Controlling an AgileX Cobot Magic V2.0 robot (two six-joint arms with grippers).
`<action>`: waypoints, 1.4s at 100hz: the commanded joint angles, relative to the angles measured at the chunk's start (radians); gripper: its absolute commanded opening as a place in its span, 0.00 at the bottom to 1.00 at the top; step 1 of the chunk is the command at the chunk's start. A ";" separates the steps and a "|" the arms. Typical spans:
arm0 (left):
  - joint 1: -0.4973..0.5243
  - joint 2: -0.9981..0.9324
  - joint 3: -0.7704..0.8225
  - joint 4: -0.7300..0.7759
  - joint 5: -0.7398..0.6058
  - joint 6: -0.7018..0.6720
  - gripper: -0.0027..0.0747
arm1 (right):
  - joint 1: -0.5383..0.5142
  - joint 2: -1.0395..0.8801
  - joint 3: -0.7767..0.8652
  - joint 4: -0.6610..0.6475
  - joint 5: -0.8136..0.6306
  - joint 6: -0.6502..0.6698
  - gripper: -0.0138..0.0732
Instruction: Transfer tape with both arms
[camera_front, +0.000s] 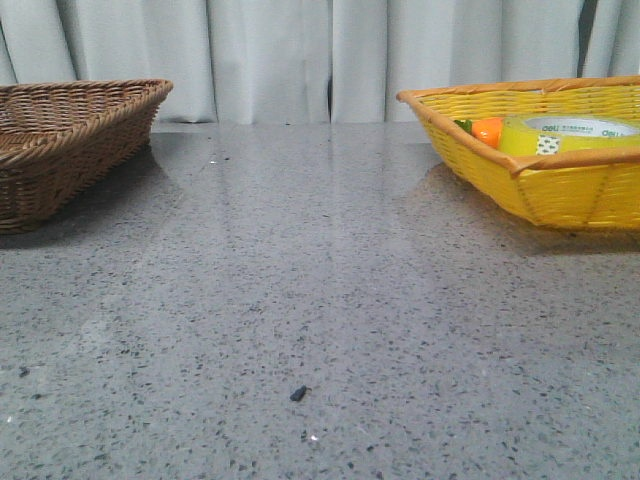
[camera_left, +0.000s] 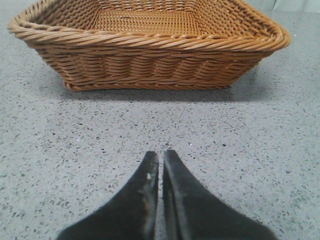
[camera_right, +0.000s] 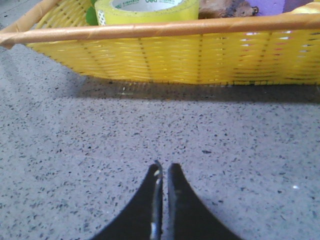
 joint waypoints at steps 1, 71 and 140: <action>0.000 -0.029 0.011 -0.013 -0.040 -0.010 0.01 | -0.006 0.010 0.022 -0.011 -0.042 -0.009 0.08; 0.000 -0.029 0.011 -0.013 -0.040 -0.010 0.01 | -0.006 0.010 0.022 -0.011 -0.044 -0.009 0.08; 0.000 -0.029 0.011 -0.013 -0.054 -0.010 0.01 | -0.006 0.010 0.022 -0.011 -0.120 -0.009 0.08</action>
